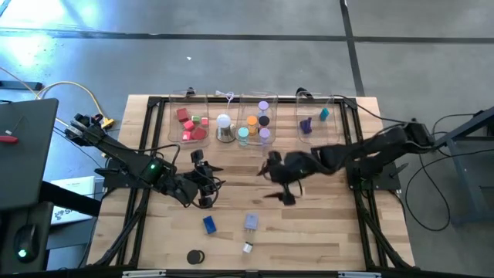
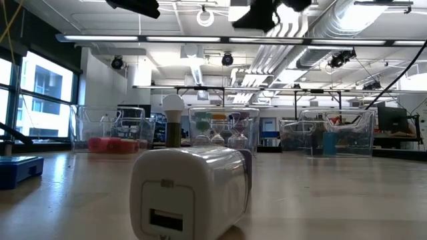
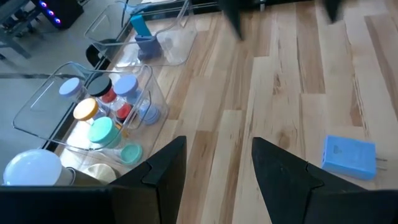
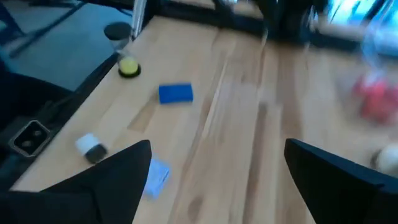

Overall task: Pick & Place Office items
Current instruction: Put the light blue charger adapter into the left transparent bin

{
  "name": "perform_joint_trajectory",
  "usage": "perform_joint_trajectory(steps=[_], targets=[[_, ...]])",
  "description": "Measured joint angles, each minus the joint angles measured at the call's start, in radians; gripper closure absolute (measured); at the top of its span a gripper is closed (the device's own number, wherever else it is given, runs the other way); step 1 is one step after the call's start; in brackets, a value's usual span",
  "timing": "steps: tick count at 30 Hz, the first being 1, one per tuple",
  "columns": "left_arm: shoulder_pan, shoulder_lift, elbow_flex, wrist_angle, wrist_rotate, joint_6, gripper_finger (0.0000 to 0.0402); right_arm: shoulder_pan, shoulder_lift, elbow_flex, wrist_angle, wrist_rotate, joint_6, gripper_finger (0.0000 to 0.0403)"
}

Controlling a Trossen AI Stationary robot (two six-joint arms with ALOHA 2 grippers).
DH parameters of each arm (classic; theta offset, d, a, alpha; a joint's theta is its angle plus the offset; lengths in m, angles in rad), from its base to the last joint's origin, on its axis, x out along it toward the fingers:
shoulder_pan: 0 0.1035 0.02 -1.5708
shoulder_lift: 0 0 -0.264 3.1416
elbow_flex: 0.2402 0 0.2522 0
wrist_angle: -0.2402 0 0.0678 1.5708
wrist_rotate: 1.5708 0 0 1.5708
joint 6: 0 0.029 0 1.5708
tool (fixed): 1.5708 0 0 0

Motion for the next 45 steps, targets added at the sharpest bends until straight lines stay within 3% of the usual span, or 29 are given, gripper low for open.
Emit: perform_joint_trajectory(steps=[8, 13, 24, 31, 37, 45], targets=[[0.0, 0.0, 0.0, 0.0, 0.001, 0.0, 0.0227, 0.165, 0.007, 0.0, 0.089, 0.225, -0.342, 0.0044], [0.0, 0.0, 0.0, 0.0, 0.002, -0.015, 0.0227, 0.189, 0.054, 0.0, 0.09, 0.227, -0.434, 0.0044], [0.0, 0.0, 0.0, 0.0, 0.068, -0.019, 0.0227, 0.193, 0.262, 0.009, 0.337, 0.196, -0.485, 0.0044], [0.0, 0.0, 0.0, -0.003, 0.08, -0.019, 0.0227, 0.192, 0.278, 0.137, 0.109, 0.189, -0.489, 0.0044], [0.0, 0.0, 0.0, -0.004, 0.08, -0.019, 0.0227, 0.176, 0.299, 0.282, -0.11, 0.098, -0.493, 0.0044], [-0.003, 0.0, 0.0, -0.007, 0.082, -0.019, 0.0227, 0.179, 0.452, 0.44, -0.252, 0.104, -0.613, 0.0044]])
